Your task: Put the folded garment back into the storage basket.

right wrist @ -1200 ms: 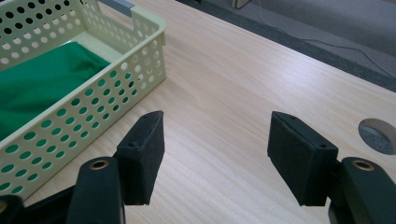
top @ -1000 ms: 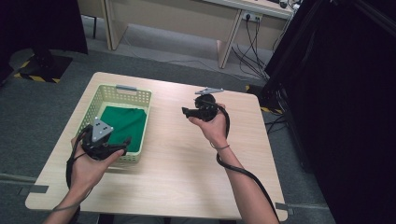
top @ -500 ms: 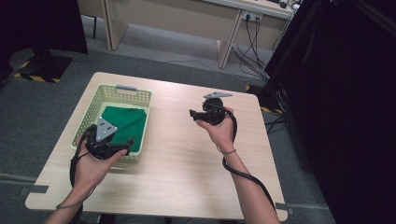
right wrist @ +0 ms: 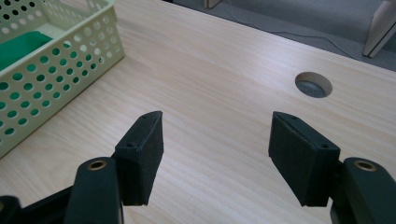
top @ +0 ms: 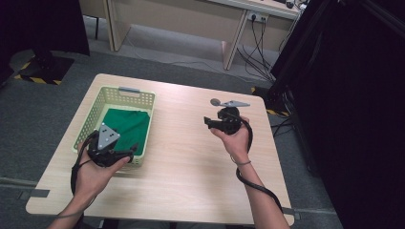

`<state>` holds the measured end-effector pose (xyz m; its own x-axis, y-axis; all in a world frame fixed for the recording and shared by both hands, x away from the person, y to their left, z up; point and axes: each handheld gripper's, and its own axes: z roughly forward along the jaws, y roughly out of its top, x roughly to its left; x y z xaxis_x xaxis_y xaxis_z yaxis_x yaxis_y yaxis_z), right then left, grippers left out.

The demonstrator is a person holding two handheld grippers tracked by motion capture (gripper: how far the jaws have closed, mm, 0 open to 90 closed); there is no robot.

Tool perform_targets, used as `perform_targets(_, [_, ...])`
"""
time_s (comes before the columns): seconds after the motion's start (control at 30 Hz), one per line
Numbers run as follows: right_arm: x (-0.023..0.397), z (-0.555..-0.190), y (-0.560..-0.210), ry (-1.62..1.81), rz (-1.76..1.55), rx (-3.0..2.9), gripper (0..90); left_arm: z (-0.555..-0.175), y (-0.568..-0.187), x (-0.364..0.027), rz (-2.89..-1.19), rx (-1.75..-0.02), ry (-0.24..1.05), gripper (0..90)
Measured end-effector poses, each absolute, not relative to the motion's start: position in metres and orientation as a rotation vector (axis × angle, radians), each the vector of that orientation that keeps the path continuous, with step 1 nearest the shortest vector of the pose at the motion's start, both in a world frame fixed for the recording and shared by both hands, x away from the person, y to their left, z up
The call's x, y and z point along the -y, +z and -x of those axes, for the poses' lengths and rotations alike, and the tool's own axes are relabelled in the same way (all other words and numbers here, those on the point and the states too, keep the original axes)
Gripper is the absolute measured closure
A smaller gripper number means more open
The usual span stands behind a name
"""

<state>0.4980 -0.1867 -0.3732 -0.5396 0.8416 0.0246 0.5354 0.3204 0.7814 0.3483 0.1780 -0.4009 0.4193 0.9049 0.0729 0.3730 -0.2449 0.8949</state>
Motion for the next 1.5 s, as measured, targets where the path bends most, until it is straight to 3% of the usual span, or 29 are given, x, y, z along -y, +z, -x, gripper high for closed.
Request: perform_targets(1.5, [0.258,-0.460,-0.407,1.047,-1.341,-2.127,34.7,-0.312,-0.425,-0.177,-1.797,-1.057,0.794,16.6])
